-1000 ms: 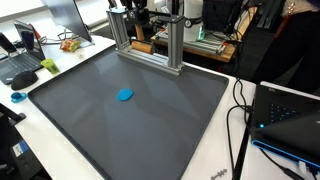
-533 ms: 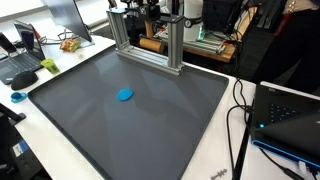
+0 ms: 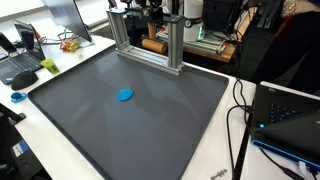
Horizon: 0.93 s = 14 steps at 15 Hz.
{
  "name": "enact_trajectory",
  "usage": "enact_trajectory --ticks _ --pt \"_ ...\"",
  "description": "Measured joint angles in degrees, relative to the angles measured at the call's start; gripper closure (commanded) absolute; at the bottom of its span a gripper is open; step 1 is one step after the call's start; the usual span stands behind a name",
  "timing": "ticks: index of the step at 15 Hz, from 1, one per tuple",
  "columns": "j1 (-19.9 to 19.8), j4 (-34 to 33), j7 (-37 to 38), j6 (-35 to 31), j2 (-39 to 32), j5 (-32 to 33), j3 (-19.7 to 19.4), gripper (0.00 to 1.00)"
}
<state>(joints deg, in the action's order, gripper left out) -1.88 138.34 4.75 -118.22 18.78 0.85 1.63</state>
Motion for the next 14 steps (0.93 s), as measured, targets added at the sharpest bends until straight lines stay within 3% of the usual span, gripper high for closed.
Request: enact_trajectory --ticks 14 --pt "-0.3 1.5 -1.8 1.1 1.3 4.2 -1.0 0.78"
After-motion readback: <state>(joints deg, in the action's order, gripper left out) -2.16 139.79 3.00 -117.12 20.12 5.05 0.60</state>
